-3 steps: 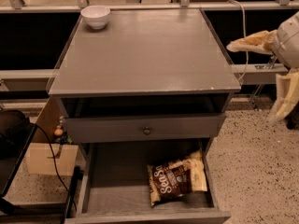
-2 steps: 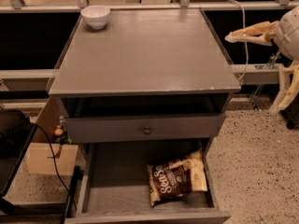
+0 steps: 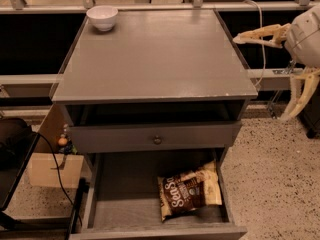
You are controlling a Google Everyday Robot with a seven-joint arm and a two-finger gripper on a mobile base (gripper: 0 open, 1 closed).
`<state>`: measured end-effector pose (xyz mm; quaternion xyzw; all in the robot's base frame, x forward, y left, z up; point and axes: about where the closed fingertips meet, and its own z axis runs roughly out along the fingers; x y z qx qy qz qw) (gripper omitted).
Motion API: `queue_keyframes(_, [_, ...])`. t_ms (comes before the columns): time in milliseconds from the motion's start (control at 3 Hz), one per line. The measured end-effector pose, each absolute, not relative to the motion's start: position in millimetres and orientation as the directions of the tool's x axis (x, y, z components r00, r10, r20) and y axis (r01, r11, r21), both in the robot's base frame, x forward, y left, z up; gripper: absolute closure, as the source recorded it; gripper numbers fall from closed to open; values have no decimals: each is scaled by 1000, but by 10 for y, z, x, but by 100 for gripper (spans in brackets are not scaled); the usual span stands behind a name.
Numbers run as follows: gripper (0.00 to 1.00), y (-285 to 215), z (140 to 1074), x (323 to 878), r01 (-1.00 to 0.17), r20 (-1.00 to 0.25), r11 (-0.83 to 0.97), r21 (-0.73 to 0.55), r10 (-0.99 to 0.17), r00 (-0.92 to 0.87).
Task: Pick brown chip bag from top drawer and place on counter
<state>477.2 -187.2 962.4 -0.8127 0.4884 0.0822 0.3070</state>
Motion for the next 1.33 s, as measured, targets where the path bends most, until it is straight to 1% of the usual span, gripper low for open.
queue_keyframes(333, [0,-1806,9591,4776,-761,-377,-405,-506,-690,618])
queue_keyframes(667, [0,-1849,9536,4806,-654,-332,-457,-602,-602,726])
queue_keyframes(1000, [0,-1970,9447,4882,-533,-331,-490,-690,-441,834])
queue_keyframes(1333, [0,-1992,9431,4915,-496,-313,-500,-710,-406,859])
